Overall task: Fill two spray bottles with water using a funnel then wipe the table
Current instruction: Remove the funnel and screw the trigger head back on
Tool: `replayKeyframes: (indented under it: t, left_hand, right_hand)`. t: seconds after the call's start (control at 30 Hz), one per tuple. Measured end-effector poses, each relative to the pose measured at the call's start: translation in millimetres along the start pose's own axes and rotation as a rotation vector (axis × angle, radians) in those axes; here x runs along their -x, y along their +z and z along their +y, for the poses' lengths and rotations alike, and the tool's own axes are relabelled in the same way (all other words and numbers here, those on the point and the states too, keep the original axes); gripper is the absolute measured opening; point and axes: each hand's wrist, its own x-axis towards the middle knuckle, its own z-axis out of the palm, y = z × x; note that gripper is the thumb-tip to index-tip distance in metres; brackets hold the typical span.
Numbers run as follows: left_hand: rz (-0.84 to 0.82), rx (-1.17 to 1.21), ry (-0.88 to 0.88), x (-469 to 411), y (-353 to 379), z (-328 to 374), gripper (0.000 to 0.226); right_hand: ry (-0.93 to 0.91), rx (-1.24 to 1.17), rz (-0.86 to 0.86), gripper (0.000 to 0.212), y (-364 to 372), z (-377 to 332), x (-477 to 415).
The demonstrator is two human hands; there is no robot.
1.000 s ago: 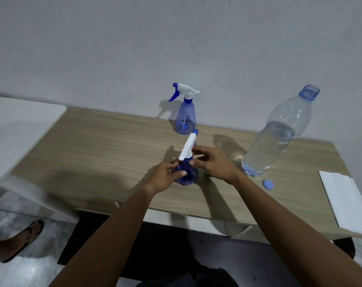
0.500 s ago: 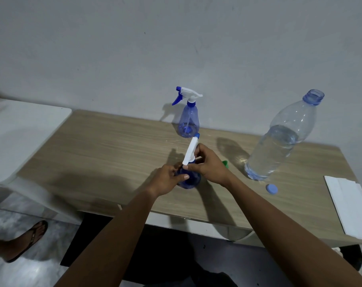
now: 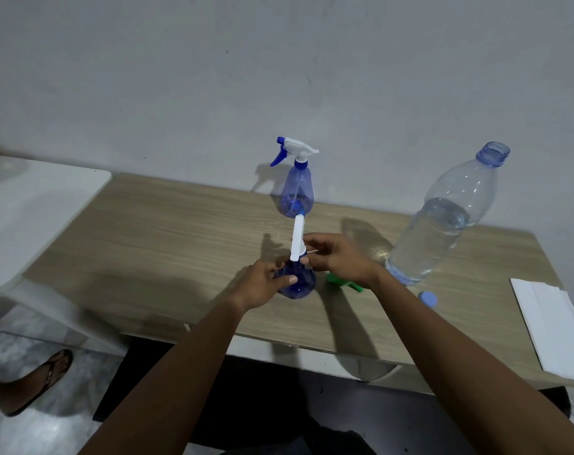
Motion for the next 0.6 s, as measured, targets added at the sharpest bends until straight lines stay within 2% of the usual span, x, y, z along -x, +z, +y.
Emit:
replayKeyframes:
  t: [0.1, 0.23, 0.4, 0.5, 0.6]
  left_hand:
    - [0.006, -0.009, -0.001, 0, 1, 0, 0.033]
    - [0.011, -0.024, 0.006, -2, 0, -3, 0.036]
    - [0.009, -0.029, 0.013, -2, 0, -3, 0.039]
    - [-0.001, 0.008, 0.006, 0, 1, -2, 0.037]
    - [0.002, 0.02, 0.006, 2, 1, -1, 0.035]
  right_hand:
    - [-0.018, 0.049, 0.001, 0.031, 0, 0, -1]
    - [-0.064, 0.111, 0.115, 0.025, 4, 6, -5]
    - [-0.107, 0.131, 0.187, 0.034, 10, 13, -8]
    - [-0.069, 0.096, 0.171, 0.038, 5, 15, -4]
    - [-0.048, 0.02, 0.134, 0.032, 1, 14, -1]
